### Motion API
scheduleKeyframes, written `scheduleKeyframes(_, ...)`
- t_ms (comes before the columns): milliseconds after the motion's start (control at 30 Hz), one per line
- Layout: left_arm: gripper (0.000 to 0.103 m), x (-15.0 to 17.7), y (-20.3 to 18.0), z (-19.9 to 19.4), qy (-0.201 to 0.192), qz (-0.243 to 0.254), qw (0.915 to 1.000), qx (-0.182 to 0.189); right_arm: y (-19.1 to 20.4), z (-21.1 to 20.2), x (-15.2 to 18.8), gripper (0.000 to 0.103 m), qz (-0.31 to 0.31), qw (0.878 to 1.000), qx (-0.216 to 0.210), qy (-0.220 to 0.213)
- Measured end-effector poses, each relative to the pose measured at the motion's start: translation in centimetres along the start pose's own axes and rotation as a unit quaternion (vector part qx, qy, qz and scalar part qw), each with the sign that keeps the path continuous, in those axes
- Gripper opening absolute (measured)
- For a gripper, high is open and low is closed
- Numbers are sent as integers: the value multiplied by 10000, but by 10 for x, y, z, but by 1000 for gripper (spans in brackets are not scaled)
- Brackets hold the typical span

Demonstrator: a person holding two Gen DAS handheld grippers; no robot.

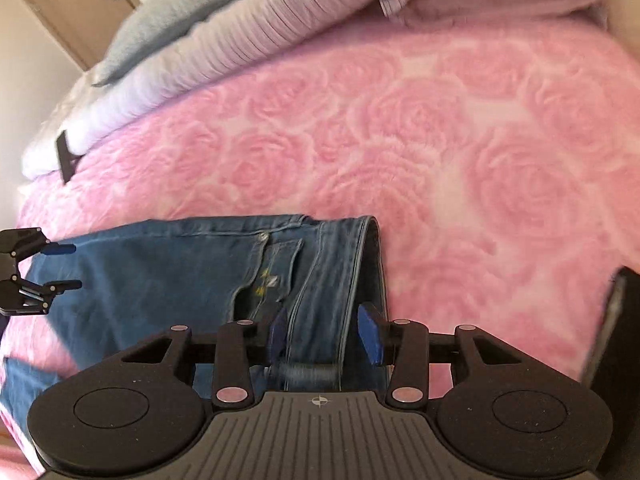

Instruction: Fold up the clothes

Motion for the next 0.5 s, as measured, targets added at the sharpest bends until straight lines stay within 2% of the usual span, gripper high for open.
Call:
scheduleKeyframes(100, 49, -10, 18, 24, -53, 15, 9998, 216, -13, 26, -12, 43, 118, 9998, 93, 108)
scheduleKeyframes(267, 47, -21, 34, 56, 90, -311, 9964, 780, -32, 51, -18, 42, 710, 9949, -680, 226)
scheduleKeyframes(333, 39, -25, 35, 64, 204, -326, 9949, 930, -38, 51, -21, 17, 911, 9917, -875, 230)
scheduleKeyframes(367, 28, -26, 35, 65, 226, -302, 9949, 938, -41, 50, -23, 14, 1004, 9900, -969, 225)
scheduleKeyframes(400, 11, -28, 35, 65, 247, -279, 9948, 946, -40, 45, -30, 13, 1032, 9892, -1032, 156)
scheduleKeyframes(433, 2, -31, 37, 66, 236, -258, 9955, 880, -40, 40, -37, 13, 1060, 9883, -1093, 84)
scheduleKeyframes(500, 0, -40, 50, 68, 145, -321, 9971, 669, -40, 42, -56, 12, 996, 9887, -1123, 7)
Point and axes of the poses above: each gripper's, at about its wrist camera, not at the fingertips, and z roughly the way its jaws point, y to its left, x to its underside, the point moved 4 cm from there along z, roughly the way its jaws point, and after that the axes turned 1 degree about y, right-handed, at the moved point
